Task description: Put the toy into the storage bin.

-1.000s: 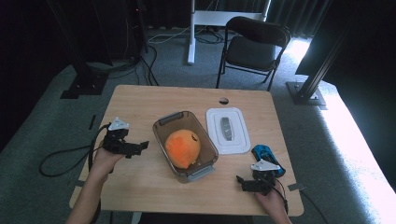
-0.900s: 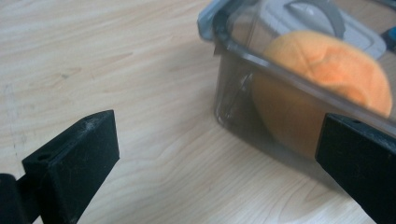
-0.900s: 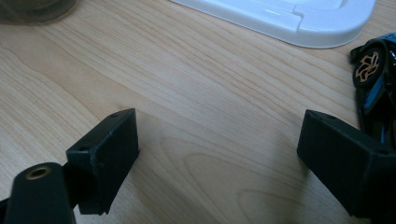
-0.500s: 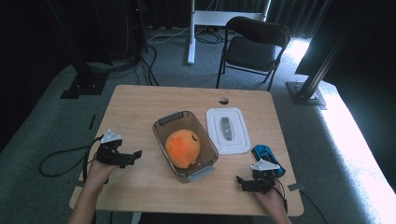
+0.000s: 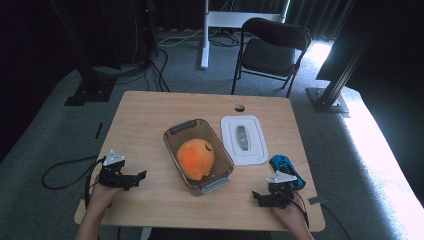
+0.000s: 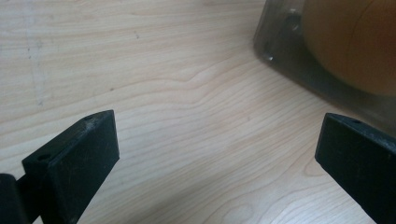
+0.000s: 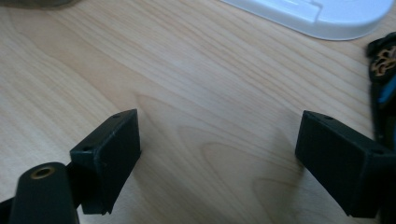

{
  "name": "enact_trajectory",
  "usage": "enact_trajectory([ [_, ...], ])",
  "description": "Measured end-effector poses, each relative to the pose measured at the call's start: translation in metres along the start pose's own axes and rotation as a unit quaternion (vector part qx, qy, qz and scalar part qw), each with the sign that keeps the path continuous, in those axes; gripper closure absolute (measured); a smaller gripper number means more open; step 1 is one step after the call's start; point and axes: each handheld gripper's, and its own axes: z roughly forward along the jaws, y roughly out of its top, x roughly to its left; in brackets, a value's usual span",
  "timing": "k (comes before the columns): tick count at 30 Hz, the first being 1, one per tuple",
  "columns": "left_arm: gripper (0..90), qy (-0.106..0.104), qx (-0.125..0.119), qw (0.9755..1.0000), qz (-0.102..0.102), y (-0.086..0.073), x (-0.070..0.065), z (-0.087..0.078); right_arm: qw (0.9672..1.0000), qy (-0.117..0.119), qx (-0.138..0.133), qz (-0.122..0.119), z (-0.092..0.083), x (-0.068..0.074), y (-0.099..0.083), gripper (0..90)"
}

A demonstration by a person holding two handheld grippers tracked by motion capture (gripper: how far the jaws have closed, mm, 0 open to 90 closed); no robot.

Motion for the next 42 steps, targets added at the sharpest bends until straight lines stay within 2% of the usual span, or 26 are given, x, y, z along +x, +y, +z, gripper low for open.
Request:
enact_trajectory([
  [2, 0.2, 0.0, 0.0, 1.0, 0.0, 0.0, 0.0, 0.0, 1.0, -0.001, 0.0, -0.001, 0.0, 0.001, 0.0, 13.3],
  [6, 0.2, 0.009, -0.006, 0.9999, -0.012, -0.011, 0.004, -0.003, 0.9999, 0.003, -0.014, 0.007, -0.008, 0.001, 0.004, 13.3],
  [9, 0.2, 0.018, -0.002, 0.9998, -0.013, -0.016, 0.004, -0.003, 0.9996, -0.002, -0.026, 0.011, -0.016, -0.002, 0.008, 13.3],
  [16, 0.2, 0.031, 0.001, 0.9993, -0.02, -0.031, 0.006, -0.004, 0.9983, -0.022, -0.049, 0.024, -0.037, -0.018, 0.013, 13.3],
  [23, 0.2, 0.039, 0.0, 0.9988, -0.03, -0.039, 0.007, -0.004, 0.9962, -0.042, -0.062, 0.043, -0.05, -0.034, 0.012, 13.3],
  [29, 0.2, 0.052, 0.01, 0.9981, -0.031, -0.044, 0.008, -0.001, 0.9944, -0.056, -0.063, 0.064, -0.054, -0.049, 0.009, 13.3],
  [31, 0.2, 0.049, 0.008, 0.9983, -0.031, -0.045, 0.009, -0.001, 0.9943, -0.054, -0.062, 0.068, -0.054, -0.052, 0.008, 13.3],
  [40, 0.2, 0.053, 0.031, 0.9975, -0.035, -0.05, 0.013, 0.005, 0.9914, -0.071, -0.053, 0.096, -0.053, -0.073, 0.0, 13.2],
  [42, 0.2, 0.055, 0.031, 0.9974, -0.035, -0.052, 0.014, 0.005, 0.9908, -0.064, -0.051, 0.107, -0.051, -0.078, -0.001, 13.2],
])
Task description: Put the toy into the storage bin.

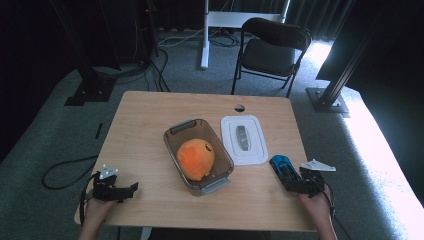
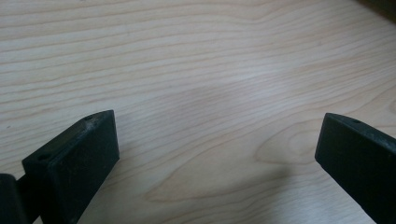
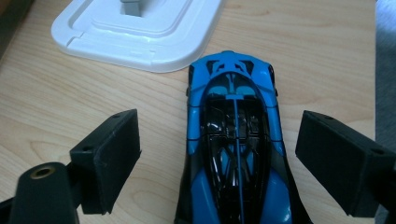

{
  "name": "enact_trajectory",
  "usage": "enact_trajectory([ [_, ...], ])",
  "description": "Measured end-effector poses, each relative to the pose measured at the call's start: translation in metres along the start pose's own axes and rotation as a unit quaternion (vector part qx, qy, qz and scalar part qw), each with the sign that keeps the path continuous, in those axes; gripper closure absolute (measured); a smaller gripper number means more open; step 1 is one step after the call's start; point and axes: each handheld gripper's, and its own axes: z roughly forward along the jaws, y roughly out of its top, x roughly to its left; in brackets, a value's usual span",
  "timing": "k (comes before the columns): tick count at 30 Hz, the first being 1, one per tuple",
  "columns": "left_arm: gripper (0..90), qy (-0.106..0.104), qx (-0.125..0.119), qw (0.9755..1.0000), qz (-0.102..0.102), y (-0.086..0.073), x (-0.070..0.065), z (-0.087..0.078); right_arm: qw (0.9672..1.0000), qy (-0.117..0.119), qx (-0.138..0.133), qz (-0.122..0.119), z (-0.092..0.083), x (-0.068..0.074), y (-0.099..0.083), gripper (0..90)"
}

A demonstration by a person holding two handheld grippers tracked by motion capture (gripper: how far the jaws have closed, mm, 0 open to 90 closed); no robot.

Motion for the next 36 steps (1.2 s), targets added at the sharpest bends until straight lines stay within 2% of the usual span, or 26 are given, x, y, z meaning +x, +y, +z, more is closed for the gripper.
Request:
enact_trajectory([
  [7, 0.2, -0.002, 0.001, 1.0, -0.005, -0.003, 0.002, 0.0, 0.9998, -0.009, 0.013, 0.009, 0.011, -0.008, 0.001, 13.1],
  [14, 0.2, 0.009, -0.002, 1.0, 0.002, -0.004, 0.002, 0.001, 0.9993, -0.008, 0.033, 0.015, 0.022, -0.015, -0.001, 13.1],
  [17, 0.2, 0.014, -0.001, 0.9998, 0.015, -0.005, 0.0, 0.002, 0.999, -0.01, 0.042, 0.01, 0.026, -0.015, -0.001, 13.2],
  [20, 0.2, 0.032, 0.005, 0.9989, 0.034, -0.005, -0.003, 0.004, 0.9985, -0.014, 0.054, 0.0, 0.031, -0.015, -0.001, 13.2],
  [30, 0.2, 0.045, 0.004, 0.9988, 0.02, -0.004, -0.005, 0.006, 0.9964, -0.017, 0.083, -0.006, 0.046, -0.014, 0.001, 14.5],
  [36, 0.3, 0.045, 0.004, 0.9988, 0.02, -0.004, -0.005, 0.006, 0.9963, -0.021, 0.084, -0.005, 0.048, -0.013, 0.002, 14.9],
])
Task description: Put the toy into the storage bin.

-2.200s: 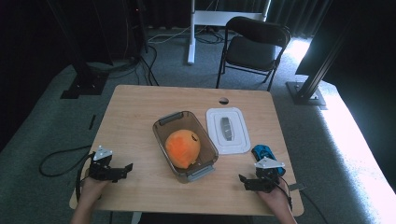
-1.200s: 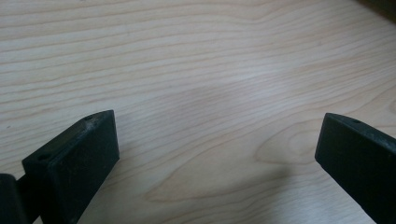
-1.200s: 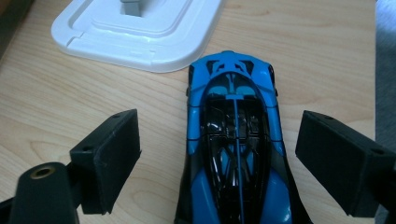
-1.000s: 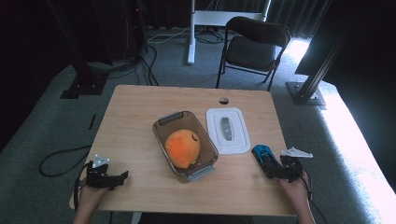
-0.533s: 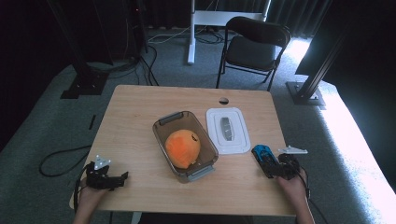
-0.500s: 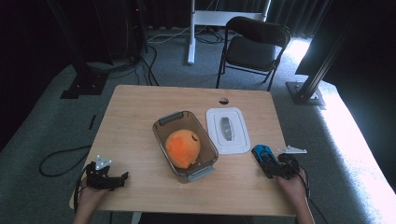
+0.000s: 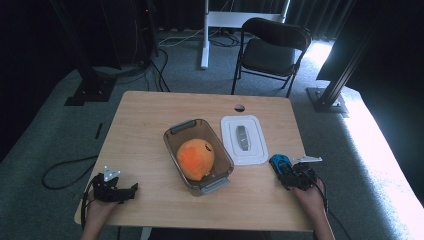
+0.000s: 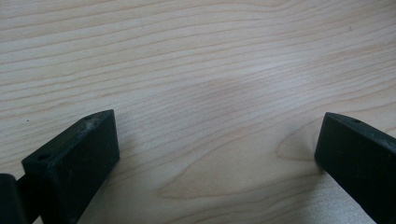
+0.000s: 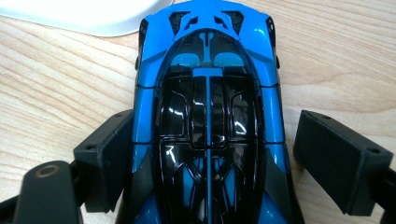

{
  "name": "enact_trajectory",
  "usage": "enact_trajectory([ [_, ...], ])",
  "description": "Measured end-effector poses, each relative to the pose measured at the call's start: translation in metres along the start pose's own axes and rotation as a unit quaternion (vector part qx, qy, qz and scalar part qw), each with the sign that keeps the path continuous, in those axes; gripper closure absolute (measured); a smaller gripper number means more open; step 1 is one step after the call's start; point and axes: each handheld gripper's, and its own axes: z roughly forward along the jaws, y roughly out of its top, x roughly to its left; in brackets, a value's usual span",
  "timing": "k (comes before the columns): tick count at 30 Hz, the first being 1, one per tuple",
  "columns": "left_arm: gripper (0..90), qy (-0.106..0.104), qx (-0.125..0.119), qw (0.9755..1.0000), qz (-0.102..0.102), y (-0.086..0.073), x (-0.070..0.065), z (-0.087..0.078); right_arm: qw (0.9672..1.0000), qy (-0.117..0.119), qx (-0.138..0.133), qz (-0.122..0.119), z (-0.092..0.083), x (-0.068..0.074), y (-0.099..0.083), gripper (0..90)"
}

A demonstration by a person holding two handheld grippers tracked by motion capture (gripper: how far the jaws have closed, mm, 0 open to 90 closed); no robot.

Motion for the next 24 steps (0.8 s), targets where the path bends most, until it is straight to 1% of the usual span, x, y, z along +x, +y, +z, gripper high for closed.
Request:
enact_trajectory([
  [2, 0.3, 0.0, 0.0, 1.0, 0.0, 0.0, 0.0, 0.0, 1.0, -0.005, 0.0, -0.005, 0.001, 0.001, 0.0, 15.2],
  [3, 0.3, 0.0, 0.0, 1.0, 0.0, 0.0, 0.0, 0.0, 1.0, -0.006, -0.002, -0.004, 0.001, 0.002, 0.0, 16.0],
  [6, 0.3, 0.0, 0.0, 1.0, 0.0, 0.0, 0.0, 0.0, 0.9999, -0.002, -0.01, -0.007, 0.0, 0.004, -0.001, 23.7],
  [7, 0.3, 0.0, 0.0, 1.0, -0.001, 0.0, 0.0, 0.0, 0.9999, 0.0, -0.013, -0.011, 0.0, 0.005, -0.001, 25.2],
  [9, 0.3, 0.0, 0.0, 1.0, -0.001, 0.0, 0.0, 0.0, 0.9999, -0.002, -0.013, -0.009, 0.0, 0.006, 0.0, 25.3],
  [13, 0.3, 0.0, 0.0, 1.0, -0.001, 0.0, 0.0, 0.0, 0.9999, 0.0, -0.004, -0.011, 0.0, 0.005, 0.001, 25.3],
  [17, 0.3, 0.0, 0.0, 1.0, 0.0, 0.0, 0.0, 0.0, 0.9996, 0.004, 0.02, -0.017, -0.001, 0.004, 0.006, 24.8],
  [23, 0.3, 0.001, 0.0, 1.0, -0.001, 0.0, 0.0, 0.0, 0.9989, 0.012, 0.033, -0.031, 0.001, 0.003, 0.011, 23.3],
  [24, 0.3, 0.0, 0.0, 1.0, -0.001, 0.0, 0.0, 0.0, 0.9988, 0.012, 0.037, -0.029, 0.001, 0.002, 0.012, 22.4],
])
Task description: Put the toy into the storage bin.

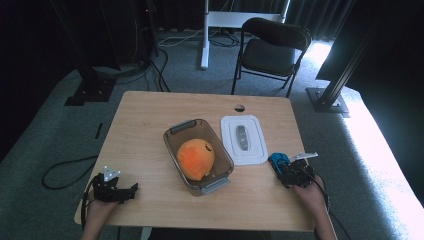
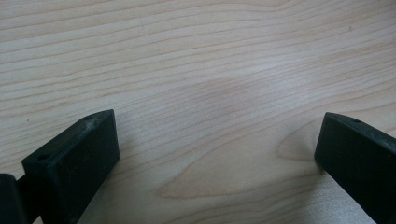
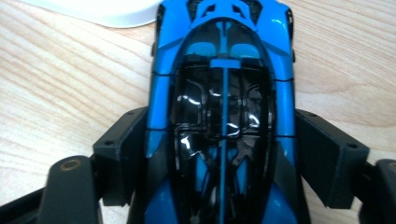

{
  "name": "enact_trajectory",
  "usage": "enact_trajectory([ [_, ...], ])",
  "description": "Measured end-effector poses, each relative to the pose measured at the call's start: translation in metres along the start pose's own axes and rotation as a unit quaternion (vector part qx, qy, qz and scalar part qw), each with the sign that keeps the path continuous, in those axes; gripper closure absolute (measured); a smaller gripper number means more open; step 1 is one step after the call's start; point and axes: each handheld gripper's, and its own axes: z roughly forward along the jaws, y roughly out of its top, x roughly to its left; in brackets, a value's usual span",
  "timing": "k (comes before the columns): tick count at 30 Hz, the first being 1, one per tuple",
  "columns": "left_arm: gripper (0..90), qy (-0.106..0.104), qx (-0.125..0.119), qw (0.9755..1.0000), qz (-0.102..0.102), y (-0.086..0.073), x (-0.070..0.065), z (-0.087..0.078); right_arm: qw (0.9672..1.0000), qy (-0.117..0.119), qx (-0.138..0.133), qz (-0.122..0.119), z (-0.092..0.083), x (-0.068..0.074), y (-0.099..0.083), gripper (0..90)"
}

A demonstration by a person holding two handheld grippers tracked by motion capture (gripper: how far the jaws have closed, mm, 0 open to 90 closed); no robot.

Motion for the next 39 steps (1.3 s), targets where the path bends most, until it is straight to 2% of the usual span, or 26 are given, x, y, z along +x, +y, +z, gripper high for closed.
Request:
enact_trajectory([
  [1, 0.3, 0.0, -0.001, 1.0, 0.0, 0.0, 0.0, 0.0, 1.0, 0.0, 0.005, 0.004, 0.0, -0.001, 0.001, 21.6],
  [4, 0.3, 0.0, -0.001, 1.0, 0.0, 0.0, 0.0, 0.0, 0.9998, -0.019, 0.007, -0.009, -0.001, 0.002, 0.004, 19.2],
  [10, 0.2, 0.0, -0.001, 1.0, 0.0, 0.0, 0.0, 0.0, 0.9998, -0.015, -0.016, 0.0, -0.007, 0.003, 0.015, 19.4],
  [15, 0.2, 0.0, -0.001, 1.0, 0.0, 0.0, 0.0, 0.0, 0.9999, -0.014, -0.005, -0.004, 0.0, 0.002, 0.02, 19.4],
  [16, 0.3, 0.0, -0.001, 1.0, 0.0, 0.0, 0.0, 0.0, 0.9998, -0.019, -0.004, -0.004, 0.003, 0.002, 0.02, 19.4],
  [20, 0.3, 0.0, -0.001, 1.0, 0.0, 0.0, 0.0, 0.0, 0.9999, -0.007, 0.003, 0.008, 0.011, -0.001, 0.015, 19.4],
  [27, 0.3, 0.0, -0.001, 1.0, 0.0, 0.0, 0.0, 0.0, 0.9998, -0.008, -0.016, 0.012, 0.01, -0.001, 0.01, 20.5],
  [29, 0.3, 0.0, -0.001, 1.0, -0.001, 0.0, 0.0, 0.0, 0.9997, -0.006, -0.023, 0.009, 0.009, 0.0, 0.007, 24.0],
  [39, 0.3, 0.0, 0.0, 1.0, -0.001, 0.0, 0.0, 0.0, 0.9995, -0.008, -0.024, 0.017, 0.004, 0.001, 0.002, 25.1],
])
